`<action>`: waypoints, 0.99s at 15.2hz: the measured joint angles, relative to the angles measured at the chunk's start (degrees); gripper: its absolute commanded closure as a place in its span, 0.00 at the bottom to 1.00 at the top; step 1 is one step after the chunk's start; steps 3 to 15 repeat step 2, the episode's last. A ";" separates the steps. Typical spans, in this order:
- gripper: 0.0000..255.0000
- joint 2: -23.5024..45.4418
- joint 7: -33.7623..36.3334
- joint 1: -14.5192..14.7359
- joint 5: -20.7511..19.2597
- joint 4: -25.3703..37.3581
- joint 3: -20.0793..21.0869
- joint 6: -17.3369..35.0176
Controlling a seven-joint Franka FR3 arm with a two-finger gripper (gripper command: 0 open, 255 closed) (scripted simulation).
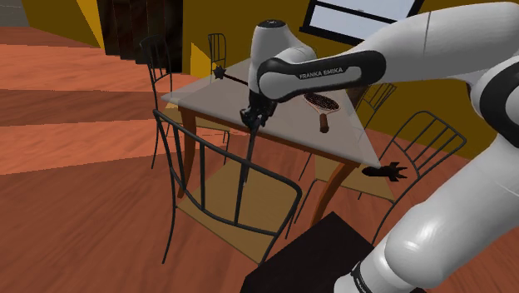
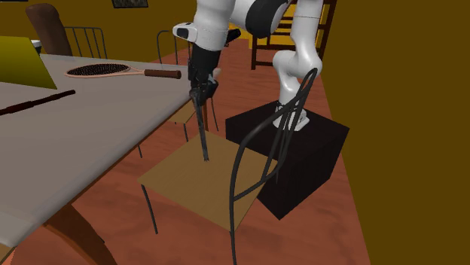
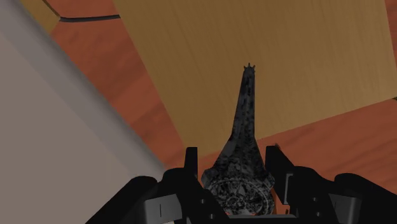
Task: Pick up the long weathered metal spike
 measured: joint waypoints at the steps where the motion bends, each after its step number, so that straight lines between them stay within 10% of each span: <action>1: 1.00 -0.15 -0.24 0.04 0.17 0.68 0.03 -0.81; 15: 1.00 -0.45 -0.43 0.04 0.31 0.80 0.01 -1.18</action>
